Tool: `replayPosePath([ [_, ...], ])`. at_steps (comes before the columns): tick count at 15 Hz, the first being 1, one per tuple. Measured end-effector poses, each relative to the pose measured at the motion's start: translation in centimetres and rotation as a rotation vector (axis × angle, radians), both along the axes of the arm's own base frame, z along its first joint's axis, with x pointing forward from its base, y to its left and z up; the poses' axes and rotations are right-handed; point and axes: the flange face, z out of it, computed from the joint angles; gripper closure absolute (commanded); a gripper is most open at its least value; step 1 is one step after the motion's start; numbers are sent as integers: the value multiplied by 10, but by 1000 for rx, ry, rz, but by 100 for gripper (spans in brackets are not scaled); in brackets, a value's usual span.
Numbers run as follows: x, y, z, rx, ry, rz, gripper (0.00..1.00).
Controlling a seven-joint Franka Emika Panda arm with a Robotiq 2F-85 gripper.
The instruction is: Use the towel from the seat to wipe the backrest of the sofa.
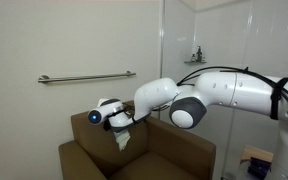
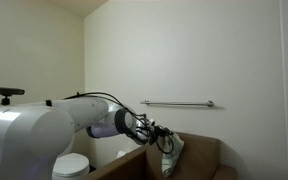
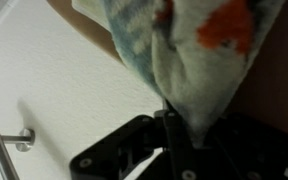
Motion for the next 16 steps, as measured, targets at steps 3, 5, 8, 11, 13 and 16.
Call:
replayPosePath([
  [3, -14, 76, 1, 81, 9, 117, 94],
  [5, -28, 125, -2, 145, 26, 202, 94],
  [8, -49, 183, -5, 222, 48, 307, 94],
  [11, -63, 219, 1, 271, 52, 388, 94],
  [13, -64, 224, 5, 276, 44, 405, 94],
  [16, -52, 197, 6, 255, 35, 376, 94],
])
